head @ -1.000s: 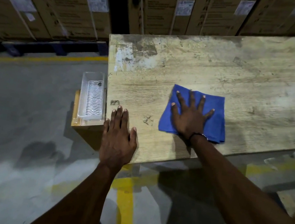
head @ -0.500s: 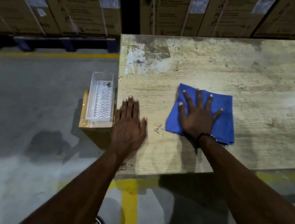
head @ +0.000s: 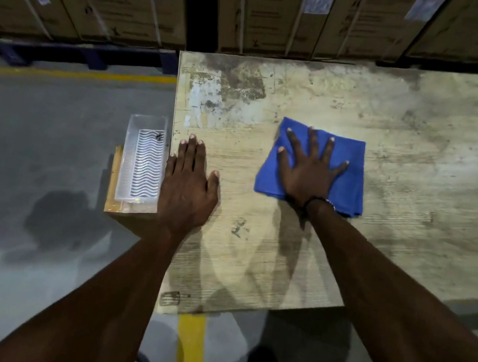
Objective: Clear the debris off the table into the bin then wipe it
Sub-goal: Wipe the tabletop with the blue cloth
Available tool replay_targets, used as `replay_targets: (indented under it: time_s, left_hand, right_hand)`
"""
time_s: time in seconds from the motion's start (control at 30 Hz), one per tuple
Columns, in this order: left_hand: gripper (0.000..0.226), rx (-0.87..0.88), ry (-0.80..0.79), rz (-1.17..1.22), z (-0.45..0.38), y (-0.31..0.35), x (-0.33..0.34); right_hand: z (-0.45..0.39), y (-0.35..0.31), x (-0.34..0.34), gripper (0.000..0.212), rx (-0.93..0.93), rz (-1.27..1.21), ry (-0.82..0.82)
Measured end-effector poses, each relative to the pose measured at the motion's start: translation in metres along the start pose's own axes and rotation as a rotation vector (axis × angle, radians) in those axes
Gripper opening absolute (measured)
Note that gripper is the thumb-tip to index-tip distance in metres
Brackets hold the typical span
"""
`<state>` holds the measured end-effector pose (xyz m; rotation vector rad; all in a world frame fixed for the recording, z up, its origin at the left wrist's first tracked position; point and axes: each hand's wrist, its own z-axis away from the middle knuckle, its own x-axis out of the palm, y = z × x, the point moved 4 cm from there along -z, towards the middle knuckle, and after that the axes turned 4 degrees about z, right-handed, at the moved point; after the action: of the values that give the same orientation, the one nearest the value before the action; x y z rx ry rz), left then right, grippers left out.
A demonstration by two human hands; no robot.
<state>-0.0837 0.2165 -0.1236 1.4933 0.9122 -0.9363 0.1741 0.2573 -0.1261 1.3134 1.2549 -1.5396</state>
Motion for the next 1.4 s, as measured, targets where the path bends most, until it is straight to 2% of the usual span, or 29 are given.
replay_targets:
  time_s: [0.07,0.13,0.23,0.3,0.37,0.43,0.57,0.67,0.83,0.93,1.0,1.07,1.17,1.27,1.33,1.4]
  left_hand:
    - [0.074,-0.002,0.004,0.009,0.001,0.001,0.001]
    - [0.073,-0.001,0.007,0.012,-0.001,0.002,-0.001]
    - [0.072,0.007,0.024,-0.009,-0.001,0.000,0.000]
    - [0.071,0.008,0.018,-0.020,0.000,0.000,0.000]
    - [0.071,0.011,0.025,-0.032,0.000,0.000,0.000]
    - [0.070,0.008,0.028,-0.029,0.000,0.000,0.000]
    - [0.070,0.006,0.032,-0.022,0.001,0.000,0.000]
    - [0.071,0.001,0.019,-0.012,0.001,0.001,-0.001]
    - [0.072,0.002,0.004,-0.022,0.000,0.002,-0.003]
    - [0.072,0.003,0.003,-0.019,0.000,0.002,-0.003]
    - [0.071,-0.001,0.004,-0.013,0.000,0.003,-0.003]
    - [0.071,-0.002,0.000,-0.011,0.001,0.002,-0.002]
    - [0.071,0.000,0.012,-0.015,0.000,0.001,-0.002]
    - [0.072,-0.006,-0.011,-0.021,0.000,0.002,-0.002]
    - [0.072,-0.002,-0.023,-0.044,-0.001,0.001,-0.001]
    - [0.072,0.003,-0.025,-0.053,-0.002,0.000,0.000]
  right_hand:
    - [-0.001,-0.005,0.003,0.058,0.033,-0.001,0.003]
    - [0.038,-0.028,0.002,0.059,0.004,0.040,0.059]
    - [0.129,-0.070,0.007,0.058,-0.189,0.051,0.049]
    - [0.147,-0.073,0.007,0.058,-0.275,0.047,0.030]
    - [0.114,-0.060,0.009,0.058,-0.247,0.074,0.053]
    - [0.055,-0.041,0.007,0.058,-0.143,0.070,0.086]
    - [-0.024,-0.015,0.003,0.060,-0.005,-0.018,0.017]
    - [0.015,-0.032,0.004,0.059,-0.004,0.014,0.054]
    - [0.139,-0.065,0.005,0.060,-0.226,0.056,0.016]
    - [0.105,-0.054,0.007,0.060,-0.221,0.077,0.018]
    - [0.048,-0.042,0.005,0.059,-0.127,0.057,0.048]
    - [-0.003,-0.030,0.003,0.061,-0.048,0.009,0.008]
    - [-0.017,-0.029,0.010,0.061,-0.006,0.009,-0.003]
    - [0.054,-0.057,0.007,0.060,-0.119,0.063,0.076]
    - [0.113,-0.072,0.010,0.060,-0.269,0.072,0.037]
    - [0.129,-0.066,0.008,0.060,-0.349,0.061,0.010]
